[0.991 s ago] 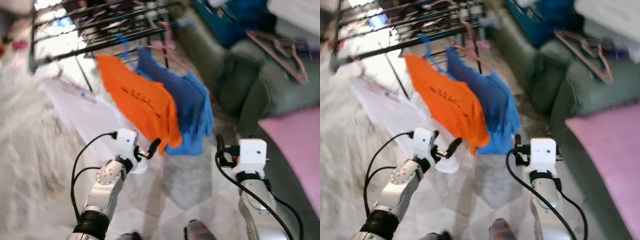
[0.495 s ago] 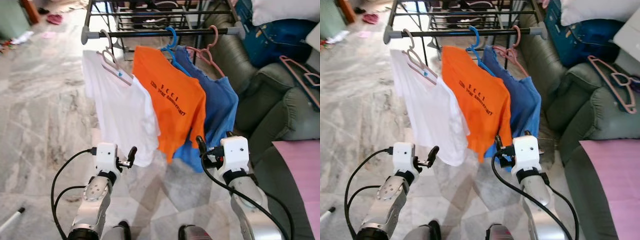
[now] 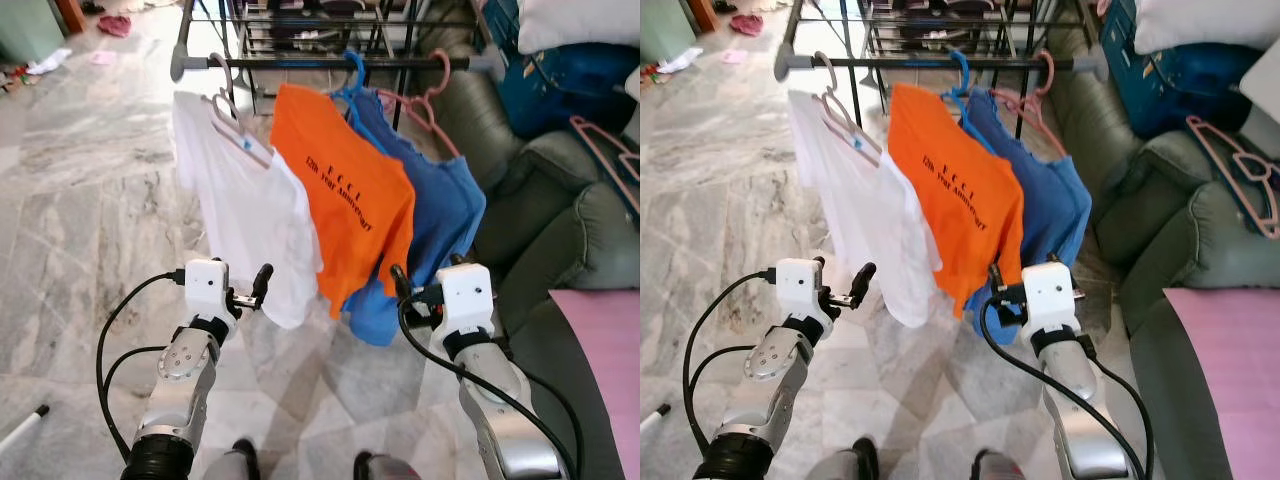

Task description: Hang hanger

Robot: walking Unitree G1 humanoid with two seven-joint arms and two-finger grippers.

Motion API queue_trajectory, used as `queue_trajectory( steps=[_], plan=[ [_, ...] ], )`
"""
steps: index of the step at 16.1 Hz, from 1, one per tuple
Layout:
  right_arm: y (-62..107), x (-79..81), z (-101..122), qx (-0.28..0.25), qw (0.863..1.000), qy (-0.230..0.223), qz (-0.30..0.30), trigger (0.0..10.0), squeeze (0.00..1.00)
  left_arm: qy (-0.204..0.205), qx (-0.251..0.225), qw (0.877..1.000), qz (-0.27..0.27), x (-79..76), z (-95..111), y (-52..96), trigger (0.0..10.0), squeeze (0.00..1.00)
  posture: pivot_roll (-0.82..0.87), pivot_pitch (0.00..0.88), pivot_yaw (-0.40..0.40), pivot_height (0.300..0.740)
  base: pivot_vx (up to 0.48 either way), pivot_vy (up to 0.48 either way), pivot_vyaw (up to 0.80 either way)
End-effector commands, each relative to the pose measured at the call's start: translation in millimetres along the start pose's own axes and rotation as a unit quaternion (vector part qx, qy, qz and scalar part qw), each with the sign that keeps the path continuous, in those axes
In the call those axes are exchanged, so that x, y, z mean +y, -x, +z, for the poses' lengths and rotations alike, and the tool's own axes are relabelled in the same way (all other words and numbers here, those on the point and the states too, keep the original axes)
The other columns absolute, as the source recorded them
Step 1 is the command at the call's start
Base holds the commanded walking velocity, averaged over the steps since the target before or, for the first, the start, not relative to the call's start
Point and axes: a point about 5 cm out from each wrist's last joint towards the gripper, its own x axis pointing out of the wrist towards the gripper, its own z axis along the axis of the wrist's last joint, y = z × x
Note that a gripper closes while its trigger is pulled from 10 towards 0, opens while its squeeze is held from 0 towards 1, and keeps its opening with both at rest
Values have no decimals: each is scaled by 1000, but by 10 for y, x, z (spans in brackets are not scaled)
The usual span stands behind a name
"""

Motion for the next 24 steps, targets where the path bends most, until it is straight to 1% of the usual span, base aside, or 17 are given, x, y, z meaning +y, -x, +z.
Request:
queue_trajectory(
  steps=[1,4,6,9,10,11,12,17,20,22,24],
  plan=[
    [-8,-19,-18,2,1000,-1,-9,10000,0,5,13,1000,-7,-30,-78,53,10000,0,-146,194,-11,740,345,0,0],
    [19,-44,-9,-2,1000,2,-15,10000,0,12,28,999,-23,-97,-167,120,10000,0,-152,202,3,740,349,0,0],
    [29,-97,-11,-4,999,17,-35,10000,0,11,32,999,-37,-125,-178,132,10000,0,-153,209,13,740,351,0,0],
    [29,-229,28,-10,994,53,-92,10000,0,11,36,998,-49,-131,-174,129,10000,0,-159,214,23,740,347,0,0],
    [44,-296,33,-9,990,76,-117,10000,0,12,37,998,-53,-137,-176,131,10000,0,-162,214,25,740,352,0,0],
    [58,-363,29,-7,987,80,-137,10000,0,12,38,998,-54,-140,-177,130,10000,0,-164,216,26,740,352,0,0],
    [72,-430,28,-5,984,94,-151,10000,0,13,39,997,-59,-156,-180,126,10000,0,-169,217,27,740,360,0,0],
    [63,-513,51,-4,982,99,-164,10000,0,15,48,996,-77,-198,-198,130,10000,0,-175,222,29,740,360,0,0],
    [40,-469,82,-9,988,80,-131,10000,0,15,55,995,-81,-200,-217,141,10000,0,-176,228,32,740,210,0,0],
    [7,-427,130,-18,993,77,-86,10000,0,14,59,995,-81,-195,-227,155,10000,0,-173,231,35,740,0,0,0],
    [-51,-459,206,-26,996,77,-42,10000,0,13,62,995,-82,-180,-234,163,10000,0,-171,234,39,740,0,0,0]
  ],
)
